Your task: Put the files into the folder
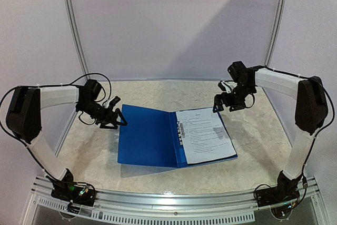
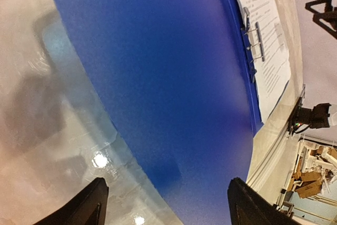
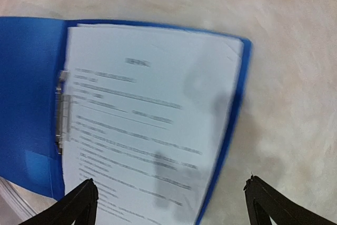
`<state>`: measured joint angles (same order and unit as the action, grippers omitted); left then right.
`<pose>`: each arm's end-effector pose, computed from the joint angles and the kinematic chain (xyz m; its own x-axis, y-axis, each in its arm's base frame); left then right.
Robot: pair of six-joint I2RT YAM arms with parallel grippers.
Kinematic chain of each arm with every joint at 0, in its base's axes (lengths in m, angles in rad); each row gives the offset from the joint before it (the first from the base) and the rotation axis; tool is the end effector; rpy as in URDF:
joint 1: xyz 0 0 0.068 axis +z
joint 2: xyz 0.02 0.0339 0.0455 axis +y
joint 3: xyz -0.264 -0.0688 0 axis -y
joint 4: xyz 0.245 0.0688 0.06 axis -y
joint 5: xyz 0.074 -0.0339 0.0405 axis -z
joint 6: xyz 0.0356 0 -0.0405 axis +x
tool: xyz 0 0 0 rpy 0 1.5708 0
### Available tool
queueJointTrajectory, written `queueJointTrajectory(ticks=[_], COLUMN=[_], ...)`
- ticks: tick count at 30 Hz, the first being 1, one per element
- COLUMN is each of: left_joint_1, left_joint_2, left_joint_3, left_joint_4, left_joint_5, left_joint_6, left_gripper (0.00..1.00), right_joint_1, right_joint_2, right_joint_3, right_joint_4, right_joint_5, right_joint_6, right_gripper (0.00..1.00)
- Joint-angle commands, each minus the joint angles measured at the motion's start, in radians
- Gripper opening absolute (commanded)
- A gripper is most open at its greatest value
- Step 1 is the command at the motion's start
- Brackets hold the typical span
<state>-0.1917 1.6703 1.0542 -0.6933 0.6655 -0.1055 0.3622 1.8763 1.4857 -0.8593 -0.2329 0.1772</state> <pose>0.2974 -0.0801 0.1850 -0.9753 0.1049 -0.1942 0.2049 0.7571 -0.6204 0.3553 0.1434 0.2244 -0.9463 -0.1751 -0.2719 -0.2500 0.9295 0.2712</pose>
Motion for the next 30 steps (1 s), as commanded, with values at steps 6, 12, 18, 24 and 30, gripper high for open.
queueJointTrajectory(ticks=[6,12,18,24,30], left_joint_1=[-0.003,-0.003,-0.002,-0.003,-0.003], left_joint_2=[-0.041,-0.050,-0.047,-0.041,-0.037], left_joint_3=[-0.010,-0.017,-0.017,-0.029,-0.033], left_joint_4=[0.025,0.029,0.030,0.044,0.050], left_joint_5=[0.005,0.001,-0.004,-0.004,0.000], left_joint_6=[-0.006,-0.011,-0.012,-0.025,-0.032], left_gripper=[0.80,0.80,0.75,0.68,0.68], right_joint_1=[0.241,0.309,0.311,0.311,0.312], right_joint_2=[-0.130,0.057,0.264,0.389,0.419], right_joint_3=[-0.104,0.053,0.231,0.300,0.297], right_joint_4=[0.613,0.541,0.487,0.461,0.394], right_joint_5=[-0.142,-0.064,-0.054,-0.159,-0.153], right_joint_6=[-0.127,-0.058,0.028,0.040,0.032], right_gripper=[0.65,0.34,0.35,0.39,0.51])
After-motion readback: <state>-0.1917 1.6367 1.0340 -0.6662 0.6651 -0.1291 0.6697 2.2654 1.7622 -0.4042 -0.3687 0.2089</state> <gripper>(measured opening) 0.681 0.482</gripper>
